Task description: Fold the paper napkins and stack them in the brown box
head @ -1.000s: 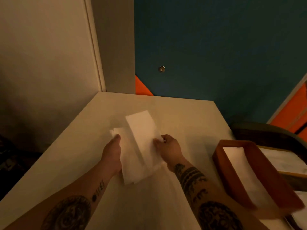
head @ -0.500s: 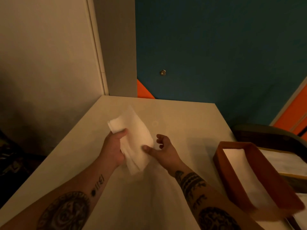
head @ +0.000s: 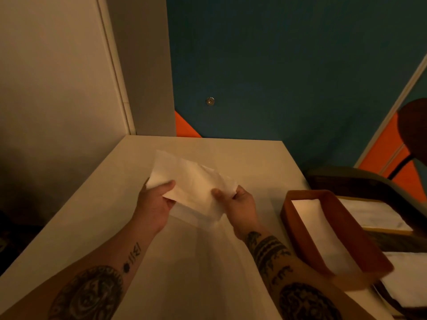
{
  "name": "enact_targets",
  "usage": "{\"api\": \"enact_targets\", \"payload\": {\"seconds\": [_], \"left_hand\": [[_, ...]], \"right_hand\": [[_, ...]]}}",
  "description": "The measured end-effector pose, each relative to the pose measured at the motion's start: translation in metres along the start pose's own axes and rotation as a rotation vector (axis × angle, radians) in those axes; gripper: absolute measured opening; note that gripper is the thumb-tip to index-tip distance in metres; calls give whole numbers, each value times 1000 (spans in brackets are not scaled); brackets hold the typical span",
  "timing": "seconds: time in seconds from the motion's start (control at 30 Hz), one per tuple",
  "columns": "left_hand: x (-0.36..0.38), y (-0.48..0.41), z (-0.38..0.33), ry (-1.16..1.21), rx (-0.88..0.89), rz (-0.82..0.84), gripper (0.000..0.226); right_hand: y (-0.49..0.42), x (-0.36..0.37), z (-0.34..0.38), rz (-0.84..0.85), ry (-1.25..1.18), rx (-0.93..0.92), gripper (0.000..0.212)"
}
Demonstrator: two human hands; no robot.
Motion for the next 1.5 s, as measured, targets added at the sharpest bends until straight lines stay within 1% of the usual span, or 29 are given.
{"api": "enact_targets", "payload": {"seconds": [0.07, 0.17, 0.27, 0.33, 0.4, 0.43, 0.6, 0.73, 0.83, 0.9, 0.97, 1.0, 1.07, 1.13, 1.2, 1.27, 1.33, 1.5], "left_hand": [[-13, -1, -1, -135, 56, -8, 48], [-28, 2, 2, -339, 84, 16, 46], [-41, 12, 7, -546, 109, 16, 54], [-47, 17, 12, -640, 115, 31, 58], [-47, 19, 16, -652, 129, 45, 61], [-46, 19, 17, -653, 142, 49, 61], [-33, 18, 14, -652, 231, 66, 55], [-26, 15, 4, -578, 281, 71, 53], [-27, 15, 8, -549, 255, 84, 56], [-33, 19, 16, -573, 208, 84, 59], [-40, 22, 23, -637, 186, 65, 59], [-43, 21, 25, -655, 187, 56, 56], [-43, 19, 24, -662, 207, 47, 54], [-37, 16, 20, -649, 226, 51, 55], [-33, 15, 17, -646, 223, 67, 58], [-36, 16, 20, -669, 173, 69, 63], [-42, 18, 26, -709, 133, 58, 65], [-40, 25, 26, -814, 225, 20, 53]], "right_hand": [[-2, -10, 4, -32, 92, -56, 11], [1, -17, 5, -7, 201, -136, 12], [9, -20, -9, 40, 251, -113, 20], [15, -21, -23, 46, 354, -93, 33], [18, -23, -32, 23, 404, -75, 43], [18, -22, -34, 11, 405, -70, 44], [14, -17, -19, -6, 300, -116, 30], [8, -23, -8, -59, 295, -170, 28], [9, -29, -12, -45, 285, -142, 35], [14, -32, -22, -14, 385, -106, 40], [17, -34, -30, 4, 467, -80, 37], [18, -35, -32, -1, 470, -67, 33], [17, -34, -27, -5, 428, -75, 27], [14, -34, -20, -10, 381, -105, 26], [13, -36, -19, -13, 365, -99, 32], [14, -39, -26, -23, 422, -60, 44], [15, -41, -33, -33, 489, -47, 50], [18, -38, -29, -57, 435, -91, 30]]}}
Point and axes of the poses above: each hand's wrist, its own y-axis away from the middle knuckle, its own x-axis out of the palm, z = x × y, the point moved 4 cm from there along -y, towards the middle knuckle, and after that the axes turned 6 degrees about y, right-handed, at the moved point
